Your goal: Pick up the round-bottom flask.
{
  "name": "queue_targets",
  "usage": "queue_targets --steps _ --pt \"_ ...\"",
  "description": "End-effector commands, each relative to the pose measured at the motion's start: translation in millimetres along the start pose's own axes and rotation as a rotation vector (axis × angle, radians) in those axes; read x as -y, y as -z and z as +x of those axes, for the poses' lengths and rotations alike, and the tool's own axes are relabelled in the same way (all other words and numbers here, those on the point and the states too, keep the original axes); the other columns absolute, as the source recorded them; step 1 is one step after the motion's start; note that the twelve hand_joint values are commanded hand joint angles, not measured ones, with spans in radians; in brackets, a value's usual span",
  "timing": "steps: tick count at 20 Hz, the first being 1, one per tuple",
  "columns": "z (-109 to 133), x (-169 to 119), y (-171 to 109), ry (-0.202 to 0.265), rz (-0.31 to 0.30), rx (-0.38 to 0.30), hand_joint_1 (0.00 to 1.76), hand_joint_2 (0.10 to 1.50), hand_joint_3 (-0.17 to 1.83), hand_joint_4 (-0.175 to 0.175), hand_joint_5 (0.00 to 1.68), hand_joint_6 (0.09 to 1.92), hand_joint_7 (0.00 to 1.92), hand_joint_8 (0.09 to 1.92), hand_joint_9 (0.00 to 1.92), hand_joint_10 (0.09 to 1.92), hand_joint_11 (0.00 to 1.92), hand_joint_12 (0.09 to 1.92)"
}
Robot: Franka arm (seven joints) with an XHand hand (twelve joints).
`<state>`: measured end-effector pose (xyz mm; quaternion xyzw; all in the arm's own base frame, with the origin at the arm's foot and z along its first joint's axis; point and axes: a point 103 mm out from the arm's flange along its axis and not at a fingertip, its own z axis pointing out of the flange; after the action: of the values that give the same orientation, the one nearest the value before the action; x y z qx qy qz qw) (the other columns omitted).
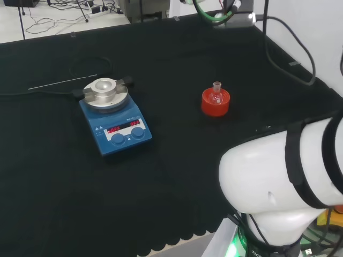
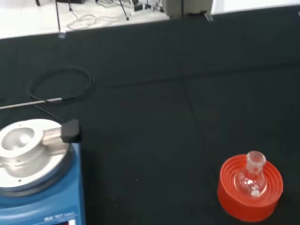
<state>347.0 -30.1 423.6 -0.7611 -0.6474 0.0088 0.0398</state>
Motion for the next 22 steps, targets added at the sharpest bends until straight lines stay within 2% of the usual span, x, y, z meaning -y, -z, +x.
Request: queue_targets --steps 1,5,10,14,18,22 --pt "-35.8 -56.9 -66.1 -0.052 0.037 -0.043 0.22 1.28 0.27 -0.020 0.42 0.16 0.13 0.62 0.23 0.69 0.00 1.40" --pt "-53.4 -82.9 -101.4 -0.076 0.027 -0.086 0.33 1.23 0.25 -0.025 0.45 0.17 0.17 0.63 0.27 0.70 0.01 1.41" --pt "-76.8 -101.2 -144.4 -0.139 0.037 -0.121 0.51 1.15 0.23 -0.040 0.53 0.20 0.23 0.67 0.37 0.72 0.09 1.41" --pt "-94.6 -101.3 -169.8 -0.180 0.034 -0.160 0.60 1.07 0.27 -0.047 0.54 0.21 0.25 0.69 0.41 0.71 0.12 1.40" --pt "-104.4 -97.5 -186.6 -0.199 0.048 -0.162 0.68 0.94 0.42 -0.058 0.58 0.24 0.27 0.71 0.44 0.71 0.15 1.40" --pt "-111.3 -95.5 -203.1 -0.212 0.071 -0.178 0.72 0.87 0.50 -0.060 0.58 0.25 0.28 0.71 0.44 0.71 0.15 1.40"
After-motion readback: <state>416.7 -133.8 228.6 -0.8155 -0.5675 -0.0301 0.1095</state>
